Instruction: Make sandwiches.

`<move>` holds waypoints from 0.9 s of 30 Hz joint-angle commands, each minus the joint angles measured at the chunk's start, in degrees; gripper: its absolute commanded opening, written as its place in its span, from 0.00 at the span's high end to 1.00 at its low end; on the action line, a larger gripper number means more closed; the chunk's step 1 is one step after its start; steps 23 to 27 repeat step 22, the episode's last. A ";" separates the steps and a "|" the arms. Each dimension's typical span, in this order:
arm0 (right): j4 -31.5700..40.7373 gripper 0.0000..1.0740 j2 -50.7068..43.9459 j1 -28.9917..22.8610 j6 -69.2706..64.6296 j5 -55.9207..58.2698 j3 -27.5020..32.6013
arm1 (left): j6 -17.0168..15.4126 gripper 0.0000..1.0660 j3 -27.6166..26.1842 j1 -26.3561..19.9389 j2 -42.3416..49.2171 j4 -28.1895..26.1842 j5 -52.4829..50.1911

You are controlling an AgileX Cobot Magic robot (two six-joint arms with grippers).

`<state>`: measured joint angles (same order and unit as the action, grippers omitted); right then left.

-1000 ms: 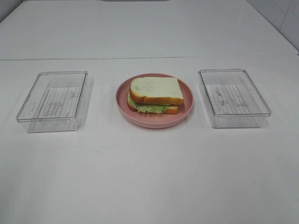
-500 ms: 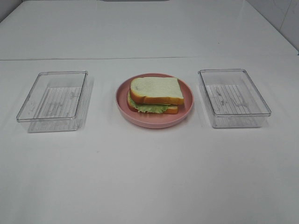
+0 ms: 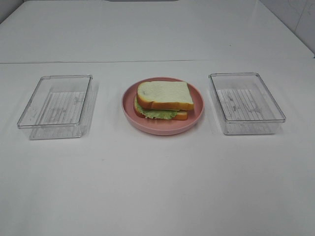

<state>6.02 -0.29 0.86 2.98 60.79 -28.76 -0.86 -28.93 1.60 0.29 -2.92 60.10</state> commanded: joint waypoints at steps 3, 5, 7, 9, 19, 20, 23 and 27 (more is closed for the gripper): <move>-0.06 0.08 -1.15 0.11 0.57 -0.63 0.17 | 0.17 0.10 0.34 0.00 1.20 0.29 -0.80; -0.06 0.08 -1.15 0.11 0.57 -0.63 0.17 | 0.11 0.10 0.34 0.00 1.20 0.29 -0.80; -0.06 0.08 -1.15 0.11 0.57 -0.63 0.17 | 0.11 0.10 0.34 0.00 1.20 0.29 -0.80; -0.06 0.08 -1.15 0.11 0.57 -0.63 0.17 | 0.11 0.10 0.34 -1.43 1.20 0.11 -0.80; -0.06 0.08 -1.15 0.11 0.57 -0.63 0.17 | 0.23 0.10 0.34 -2.01 1.20 0.11 -0.80; -0.06 0.08 -1.15 0.11 0.57 -0.63 0.17 | 0.23 0.10 0.34 -2.01 1.20 0.11 -0.80; -0.06 0.08 -1.15 0.11 0.57 -0.63 0.17 | 0.23 0.10 0.34 -2.01 1.20 0.11 -0.80; -0.06 0.08 -1.15 0.11 0.57 -0.63 0.17 | 0.23 0.10 0.34 -2.01 1.20 0.11 -0.80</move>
